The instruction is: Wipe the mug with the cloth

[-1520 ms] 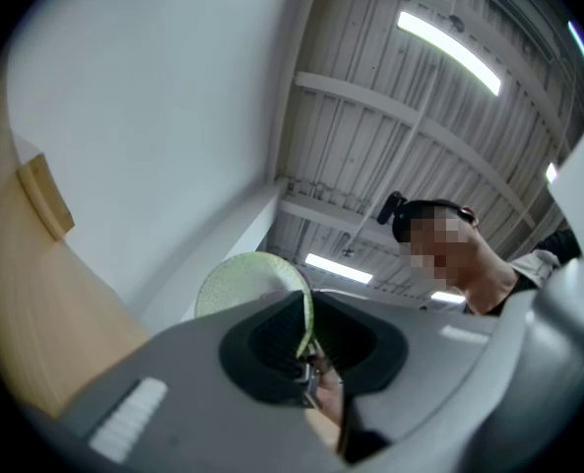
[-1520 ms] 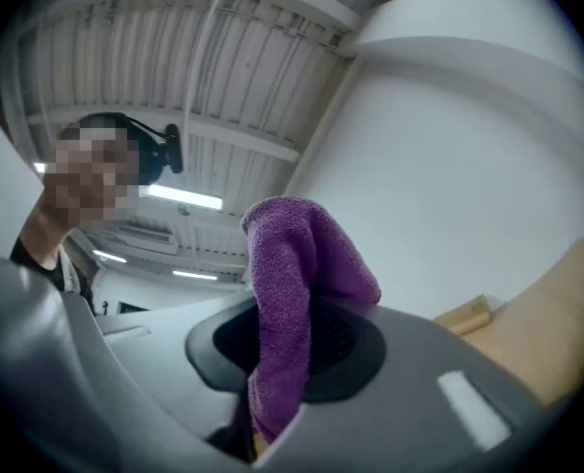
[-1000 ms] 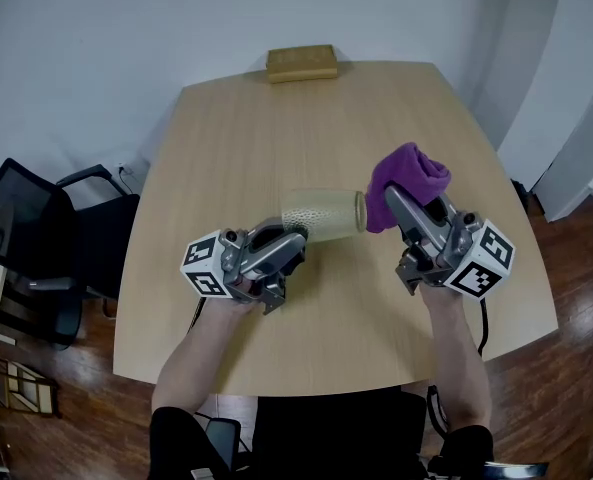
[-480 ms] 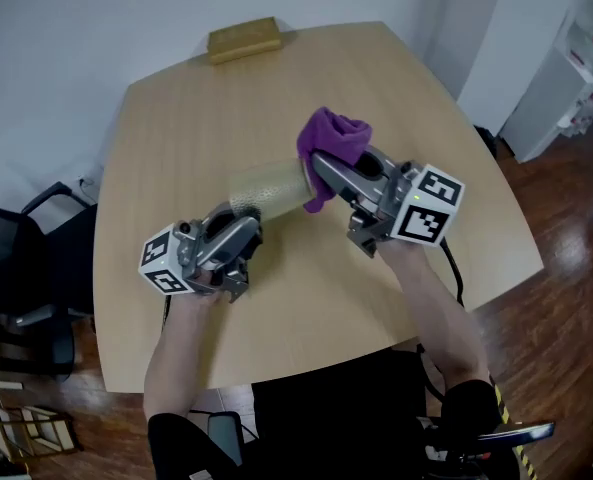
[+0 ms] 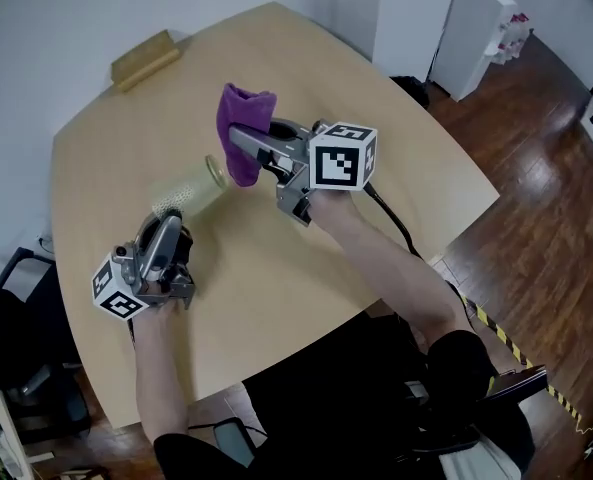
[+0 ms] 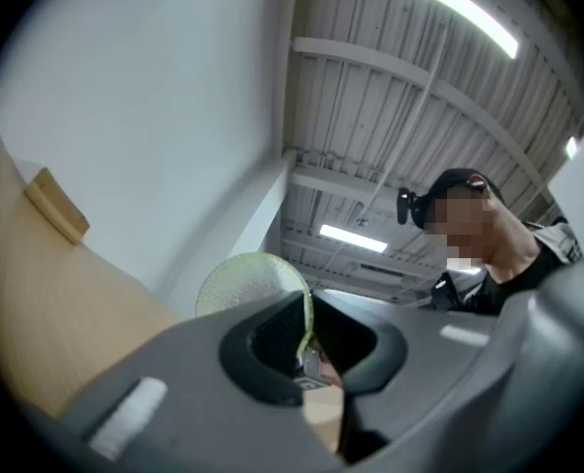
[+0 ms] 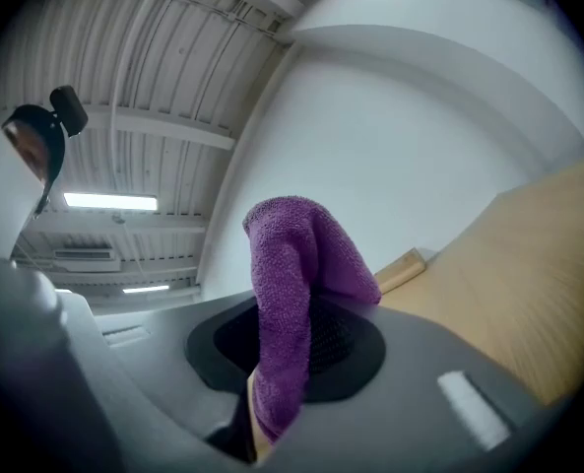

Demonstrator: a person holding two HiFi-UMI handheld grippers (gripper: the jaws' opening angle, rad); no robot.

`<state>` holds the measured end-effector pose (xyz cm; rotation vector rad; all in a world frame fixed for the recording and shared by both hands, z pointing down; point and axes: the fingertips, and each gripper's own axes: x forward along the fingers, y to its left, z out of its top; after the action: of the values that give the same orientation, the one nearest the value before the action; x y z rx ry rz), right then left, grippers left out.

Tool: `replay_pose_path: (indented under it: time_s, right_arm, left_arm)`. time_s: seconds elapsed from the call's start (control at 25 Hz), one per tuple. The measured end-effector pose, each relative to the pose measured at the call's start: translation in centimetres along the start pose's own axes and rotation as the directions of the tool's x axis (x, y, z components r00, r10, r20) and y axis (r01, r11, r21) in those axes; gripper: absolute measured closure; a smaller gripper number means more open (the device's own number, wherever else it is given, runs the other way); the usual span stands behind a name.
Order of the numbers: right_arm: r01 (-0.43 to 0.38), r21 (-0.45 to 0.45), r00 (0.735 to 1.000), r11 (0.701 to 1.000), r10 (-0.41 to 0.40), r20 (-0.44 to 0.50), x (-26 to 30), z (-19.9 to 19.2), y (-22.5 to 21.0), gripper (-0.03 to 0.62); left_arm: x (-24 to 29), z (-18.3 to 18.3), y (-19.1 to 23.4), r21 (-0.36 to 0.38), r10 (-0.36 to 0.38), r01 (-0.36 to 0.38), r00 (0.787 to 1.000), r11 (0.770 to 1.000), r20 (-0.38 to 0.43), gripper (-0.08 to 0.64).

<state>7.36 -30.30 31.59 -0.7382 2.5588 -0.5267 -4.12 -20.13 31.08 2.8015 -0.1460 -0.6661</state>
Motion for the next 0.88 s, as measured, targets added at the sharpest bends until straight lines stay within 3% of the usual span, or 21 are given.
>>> replay_pose_path:
  time_s: [0.4,0.52,0.6,0.68,0.76,0.8,0.88]
  right_arm:
    - [-0.027,0.056,0.999,0.998,0.025,0.038,0.6,0.4,0.3,0.535]
    - [-0.043,0.090,0.999,0.995,0.041,0.023,1.4,-0.2,-0.1,0.535]
    - [-0.011,0.113,0.999,0.994,0.008,0.032,0.0,-0.5,-1.0,0.535]
    - [0.004,0.110,0.999,0.994,-0.010,0.046,-1.0,-0.2,-1.2,0.535]
    - [-0.008,0.086,0.999,0.996,0.004,0.053,-1.0,0.1,-0.9,0.535]
    - [-0.019,0.077,0.998,0.997,0.015,0.055,-0.8,0.3,-0.7,0.535]
    - [-0.035,0.073,0.998,0.997,0.030,0.059,-0.5,0.4,-0.5,0.535]
  left_arm:
    - [-1.7,-0.4,2.1,0.083,0.134,-0.126,0.986,0.989,-0.103,0.515]
    - [-2.7,0.0,3.1,0.141,0.204,-0.184,0.968,0.973,-0.147,0.515]
    - [-2.5,-0.6,4.1,0.185,0.242,-0.202,0.943,0.962,-0.227,0.515]
    - [-2.4,-1.1,5.3,0.257,0.284,-0.202,0.897,0.945,-0.338,0.515]
    - [-3.0,-1.3,7.1,0.351,0.334,-0.179,0.827,0.919,-0.452,0.515]
    - [-3.5,-1.2,8.2,0.395,0.362,-0.162,0.781,0.904,-0.509,0.515]
    - [-4.3,-1.2,10.6,0.463,0.428,-0.137,0.663,0.876,-0.614,0.515]
